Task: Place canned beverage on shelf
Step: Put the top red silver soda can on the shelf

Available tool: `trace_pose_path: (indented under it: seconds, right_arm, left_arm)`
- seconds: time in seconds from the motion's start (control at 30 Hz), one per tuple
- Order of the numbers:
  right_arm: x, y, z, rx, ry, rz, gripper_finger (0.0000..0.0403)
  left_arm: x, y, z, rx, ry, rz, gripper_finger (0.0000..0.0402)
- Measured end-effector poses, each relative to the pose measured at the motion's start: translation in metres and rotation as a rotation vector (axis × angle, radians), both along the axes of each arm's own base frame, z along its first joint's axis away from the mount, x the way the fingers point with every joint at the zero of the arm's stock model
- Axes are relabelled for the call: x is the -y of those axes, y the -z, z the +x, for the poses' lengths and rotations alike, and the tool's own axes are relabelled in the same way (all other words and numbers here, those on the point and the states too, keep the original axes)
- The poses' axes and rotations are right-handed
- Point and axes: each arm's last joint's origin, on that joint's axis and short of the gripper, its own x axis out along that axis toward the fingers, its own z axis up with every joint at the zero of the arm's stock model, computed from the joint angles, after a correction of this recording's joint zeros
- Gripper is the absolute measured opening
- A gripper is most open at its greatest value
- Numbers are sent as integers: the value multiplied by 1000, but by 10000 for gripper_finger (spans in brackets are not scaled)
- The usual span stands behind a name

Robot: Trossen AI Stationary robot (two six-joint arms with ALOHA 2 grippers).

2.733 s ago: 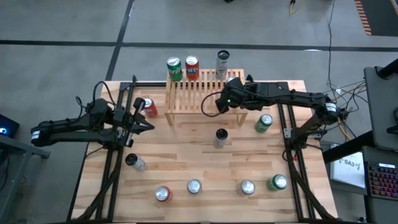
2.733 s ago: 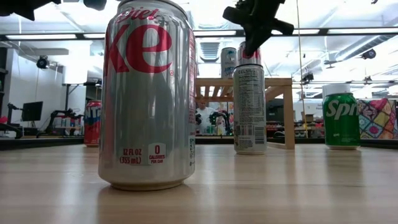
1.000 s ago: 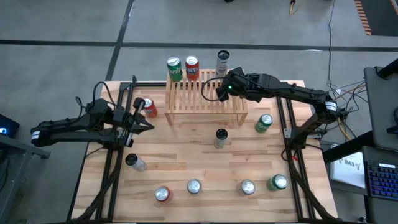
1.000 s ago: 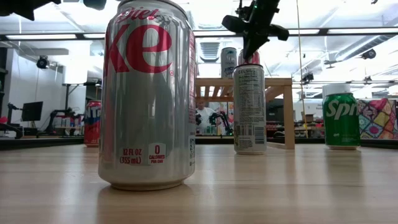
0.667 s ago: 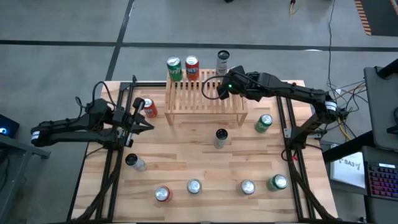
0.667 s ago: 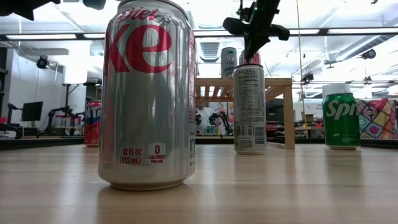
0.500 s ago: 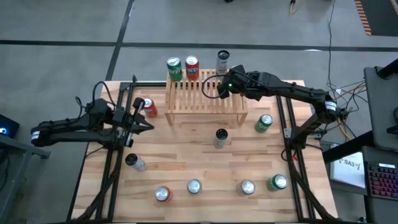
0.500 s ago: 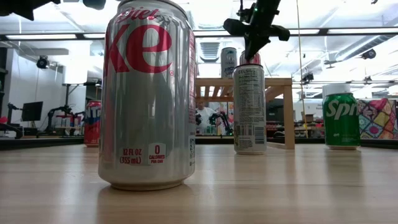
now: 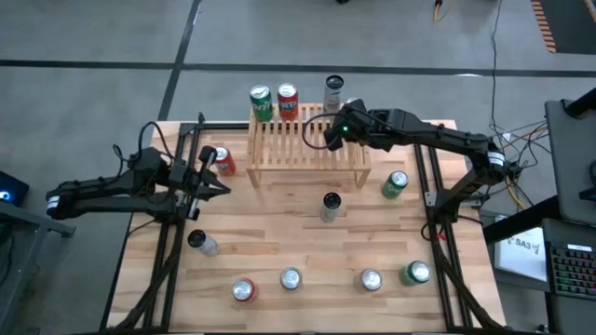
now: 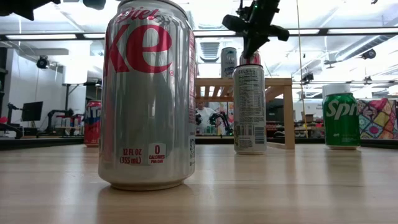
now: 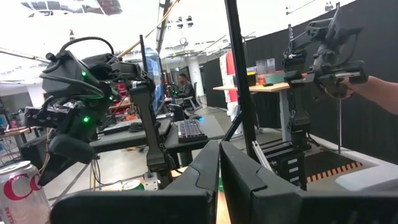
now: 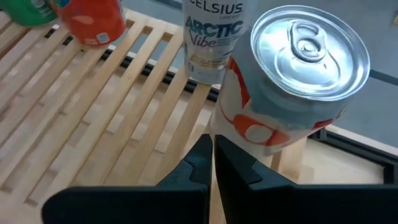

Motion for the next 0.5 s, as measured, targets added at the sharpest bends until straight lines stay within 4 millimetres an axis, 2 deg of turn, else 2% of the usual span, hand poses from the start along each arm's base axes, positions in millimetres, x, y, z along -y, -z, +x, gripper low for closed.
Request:
trace_pose_path:
  seconds: [0.5]
  right_arm:
    - [19,3,-6,-46,23,-11,9]
  left_arm:
    - [0,0,0,4,-2,4,0]
